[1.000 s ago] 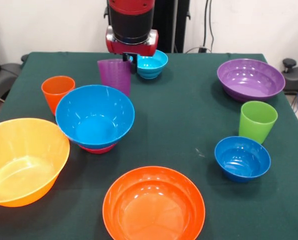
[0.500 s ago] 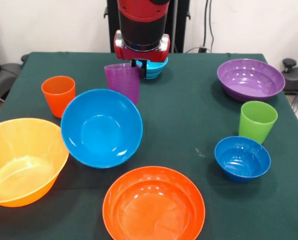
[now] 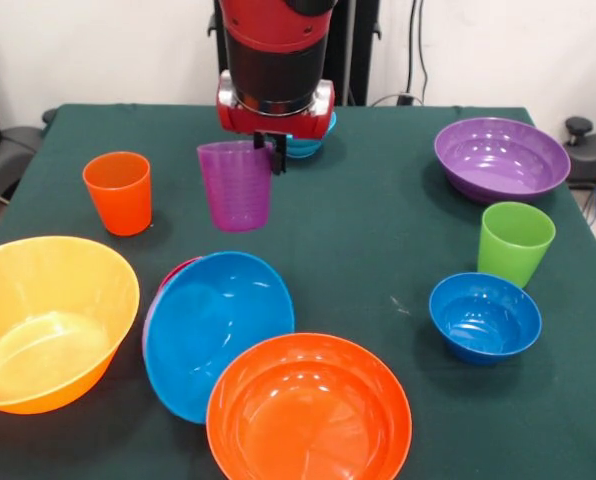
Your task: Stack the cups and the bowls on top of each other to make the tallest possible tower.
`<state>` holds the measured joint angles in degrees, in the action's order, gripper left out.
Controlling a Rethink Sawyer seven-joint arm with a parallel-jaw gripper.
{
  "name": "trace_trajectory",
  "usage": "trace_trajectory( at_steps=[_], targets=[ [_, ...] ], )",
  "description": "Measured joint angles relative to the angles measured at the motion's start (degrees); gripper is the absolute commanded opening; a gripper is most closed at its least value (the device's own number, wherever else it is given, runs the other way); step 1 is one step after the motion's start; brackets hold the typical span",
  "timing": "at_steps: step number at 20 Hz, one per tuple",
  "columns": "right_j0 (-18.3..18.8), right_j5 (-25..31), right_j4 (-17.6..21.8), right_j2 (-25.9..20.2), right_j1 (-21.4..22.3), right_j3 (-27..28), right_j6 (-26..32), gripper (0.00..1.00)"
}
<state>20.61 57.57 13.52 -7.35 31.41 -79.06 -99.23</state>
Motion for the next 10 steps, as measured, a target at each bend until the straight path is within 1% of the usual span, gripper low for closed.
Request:
trace_trajectory(
  at_steps=[4, 10],
  targets=[
    [-0.1, 0.0, -0.1, 0.0, -1.5, 2.8, 0.0, 0.0],
    [-0.6, 0.5, -0.8, 0.0, -3.5, 5.6, 0.0, 0.0]
  ],
)
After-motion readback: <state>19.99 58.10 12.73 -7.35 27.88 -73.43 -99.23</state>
